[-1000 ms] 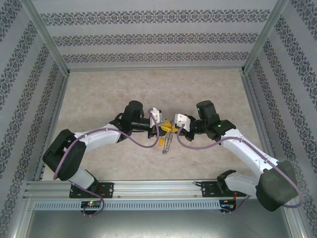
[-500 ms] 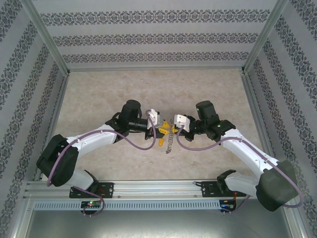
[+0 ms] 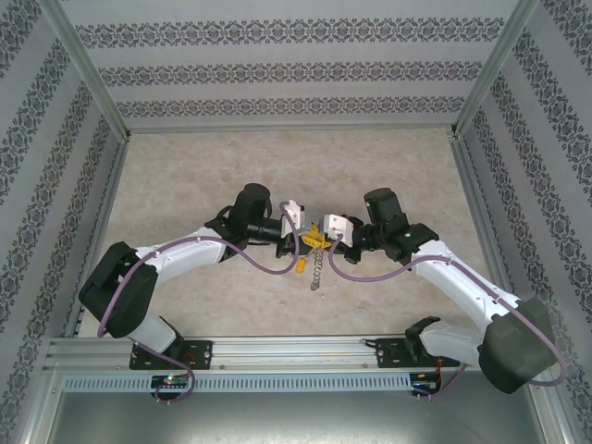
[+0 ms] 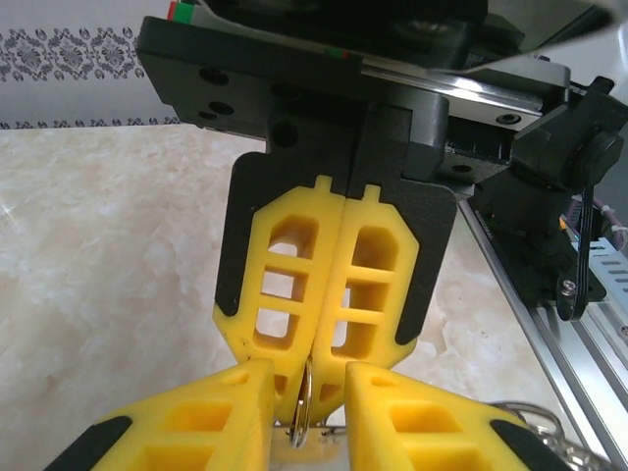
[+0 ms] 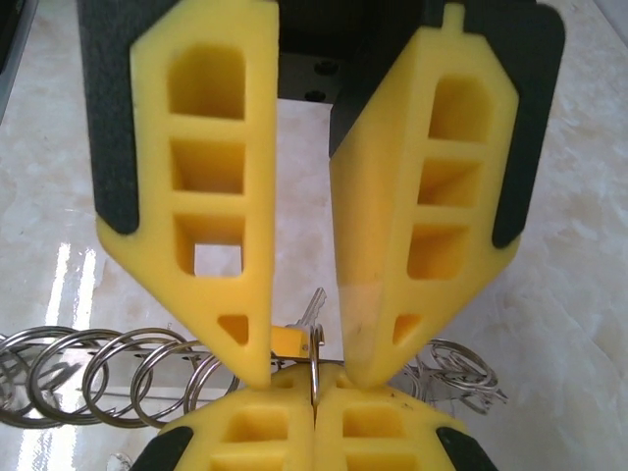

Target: Put the keys on the keyring

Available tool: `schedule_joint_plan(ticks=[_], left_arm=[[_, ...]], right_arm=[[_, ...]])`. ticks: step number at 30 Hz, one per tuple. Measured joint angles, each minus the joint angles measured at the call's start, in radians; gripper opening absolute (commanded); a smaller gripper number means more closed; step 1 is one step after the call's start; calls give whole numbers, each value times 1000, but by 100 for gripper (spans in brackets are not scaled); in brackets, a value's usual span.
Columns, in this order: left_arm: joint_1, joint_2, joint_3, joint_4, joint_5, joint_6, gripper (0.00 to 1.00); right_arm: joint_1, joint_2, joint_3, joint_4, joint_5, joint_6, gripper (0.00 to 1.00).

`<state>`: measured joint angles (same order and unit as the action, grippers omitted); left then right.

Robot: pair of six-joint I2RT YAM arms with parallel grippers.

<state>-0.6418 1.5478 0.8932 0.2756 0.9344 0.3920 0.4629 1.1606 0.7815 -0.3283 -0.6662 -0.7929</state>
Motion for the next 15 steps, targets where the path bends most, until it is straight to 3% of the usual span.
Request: schedule_joint_plan(ticks=[6,13,15], left_arm=[[-2,4,2,-5,-11,2,1],[-6,6,24,-59,-23,51,0],[-8,5,22,-55,-34,50,0]], right_arm=[[0,2,3,-10,6,0,0],[-1,2,3,-16,12,1,0],[-1,2,3,-19,15,1,7]])
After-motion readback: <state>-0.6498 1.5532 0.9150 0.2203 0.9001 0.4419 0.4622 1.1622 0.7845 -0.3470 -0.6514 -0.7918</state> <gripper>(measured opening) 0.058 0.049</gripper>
